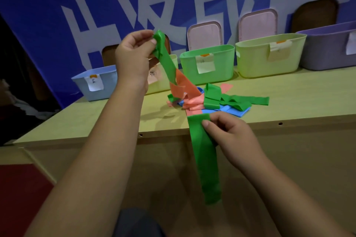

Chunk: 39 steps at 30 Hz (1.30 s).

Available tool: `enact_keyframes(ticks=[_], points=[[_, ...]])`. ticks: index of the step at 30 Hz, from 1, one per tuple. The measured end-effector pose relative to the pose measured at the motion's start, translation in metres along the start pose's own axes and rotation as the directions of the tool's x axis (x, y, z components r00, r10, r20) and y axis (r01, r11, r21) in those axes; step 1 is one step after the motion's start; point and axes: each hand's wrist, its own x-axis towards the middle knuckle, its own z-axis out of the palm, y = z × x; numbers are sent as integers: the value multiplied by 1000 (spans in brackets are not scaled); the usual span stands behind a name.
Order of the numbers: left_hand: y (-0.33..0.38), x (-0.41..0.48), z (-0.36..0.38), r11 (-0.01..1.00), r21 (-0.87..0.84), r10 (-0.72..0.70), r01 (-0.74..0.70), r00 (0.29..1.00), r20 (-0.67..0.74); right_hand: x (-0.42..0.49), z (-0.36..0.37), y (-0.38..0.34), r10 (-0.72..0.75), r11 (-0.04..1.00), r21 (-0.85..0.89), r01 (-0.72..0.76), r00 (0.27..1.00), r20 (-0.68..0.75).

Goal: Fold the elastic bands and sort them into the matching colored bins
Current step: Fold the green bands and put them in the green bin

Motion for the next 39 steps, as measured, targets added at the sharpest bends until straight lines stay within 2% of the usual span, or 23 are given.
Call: enact_keyframes(ticks=[3, 9, 13, 16, 23, 26, 28, 32, 39], points=[[9, -5, -6, 999, -45, -19, 19, 1000, 10, 9, 1, -18, 6, 1000, 30, -6, 1000, -15], [37, 3, -16, 991, -99, -81, 87, 994, 67, 36, 11, -60, 13, 999, -31, -14, 1000, -26], [58, 35, -23, 984, -59, -170, 169, 985, -16, 63, 27, -89, 36, 990, -141, -29, 998, 44], [74, 56, -39, 982, -36, -187, 185, 977, -102, 78, 37, -106, 81, 986, -154, -68, 993, 83], [92, 50, -62, 990, -65, -130, 128, 991, -37, 91, 49, -136, 87, 990, -116, -77, 993, 81], [91, 45, -72, 980, -86, -185, 177, 977, -103, 91, 54, -140, 151, 983, -120, -139, 984, 94], [95, 43, -77, 982, -103, -172, 160, 978, -122, 89, 57, -140, 195, 976, -112, -184, 976, 95], [107, 32, -77, 993, -43, -108, 105, 992, -70, 87, 60, -143, 221, 974, -78, -215, 973, 74], [119, -13, -79, 970, -87, -214, 227, 968, 133, 73, 56, -166, 87, 996, 29, -88, 995, 55]])
